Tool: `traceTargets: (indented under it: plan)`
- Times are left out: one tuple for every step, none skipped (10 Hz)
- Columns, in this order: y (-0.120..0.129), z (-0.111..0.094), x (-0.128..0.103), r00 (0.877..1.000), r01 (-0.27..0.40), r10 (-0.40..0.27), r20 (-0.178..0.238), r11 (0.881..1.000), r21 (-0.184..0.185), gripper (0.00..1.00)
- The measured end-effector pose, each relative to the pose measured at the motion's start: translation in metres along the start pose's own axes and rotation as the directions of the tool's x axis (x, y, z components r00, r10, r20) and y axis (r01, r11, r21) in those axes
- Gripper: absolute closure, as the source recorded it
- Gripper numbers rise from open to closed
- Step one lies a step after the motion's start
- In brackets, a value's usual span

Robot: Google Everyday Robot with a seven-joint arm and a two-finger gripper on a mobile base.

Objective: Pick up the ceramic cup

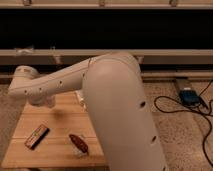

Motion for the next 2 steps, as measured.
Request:
traceTargets:
  plan:
    - [-0.0002, 0.0000, -0.0007, 1.000, 0.000, 0.000, 0.002, 1.000, 0.001, 1.00]
    - [-0.0011, -0.0002, 0.0010, 1.000, 0.002, -0.002, 0.001, 1.000, 0.001, 1.00]
